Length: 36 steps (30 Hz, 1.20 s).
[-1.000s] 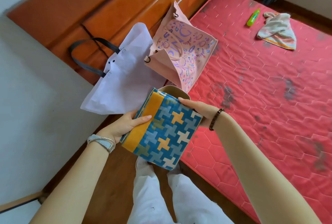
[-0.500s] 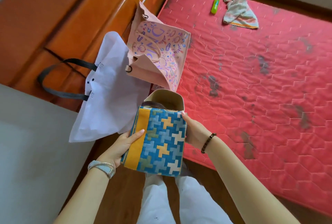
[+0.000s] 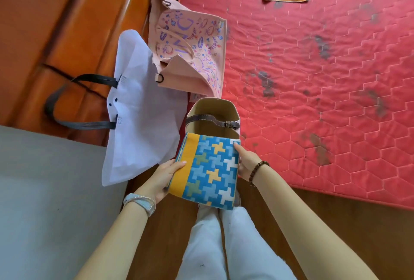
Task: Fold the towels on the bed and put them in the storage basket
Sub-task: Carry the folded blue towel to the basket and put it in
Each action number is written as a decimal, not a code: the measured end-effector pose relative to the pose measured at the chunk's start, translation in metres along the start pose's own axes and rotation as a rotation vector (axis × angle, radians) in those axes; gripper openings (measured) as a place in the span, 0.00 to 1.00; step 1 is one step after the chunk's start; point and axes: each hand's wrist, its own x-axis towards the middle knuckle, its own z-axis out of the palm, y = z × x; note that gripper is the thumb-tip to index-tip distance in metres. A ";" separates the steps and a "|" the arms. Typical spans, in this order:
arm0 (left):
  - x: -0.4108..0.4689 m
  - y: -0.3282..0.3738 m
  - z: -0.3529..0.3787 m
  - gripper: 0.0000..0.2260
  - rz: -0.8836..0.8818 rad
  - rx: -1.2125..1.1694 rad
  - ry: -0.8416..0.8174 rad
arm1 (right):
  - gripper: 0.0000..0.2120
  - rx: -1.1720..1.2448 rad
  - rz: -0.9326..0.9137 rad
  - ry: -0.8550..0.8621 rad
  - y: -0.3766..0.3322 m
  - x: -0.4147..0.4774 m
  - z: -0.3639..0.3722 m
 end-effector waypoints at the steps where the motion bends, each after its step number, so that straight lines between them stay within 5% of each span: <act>1: 0.002 -0.001 0.000 0.14 -0.011 0.000 -0.003 | 0.13 -0.007 -0.005 -0.002 0.002 0.000 0.000; 3: 0.007 -0.002 0.003 0.14 -0.028 -0.002 -0.010 | 0.10 -0.092 -0.039 -0.004 0.006 0.002 -0.004; 10: 0.038 -0.006 0.016 0.15 -0.035 -0.049 0.041 | 0.30 -0.318 -0.169 0.047 0.017 0.018 -0.022; 19: 0.076 -0.024 0.014 0.14 0.023 -0.050 0.110 | 0.28 -0.492 -0.334 0.047 0.030 0.045 -0.028; 29: 0.125 -0.046 0.006 0.25 0.147 0.019 0.205 | 0.17 -0.420 -0.384 0.084 0.047 0.091 -0.020; 36: 0.143 -0.051 0.020 0.22 0.221 0.009 0.149 | 0.19 -0.412 -0.484 0.151 0.049 0.108 -0.027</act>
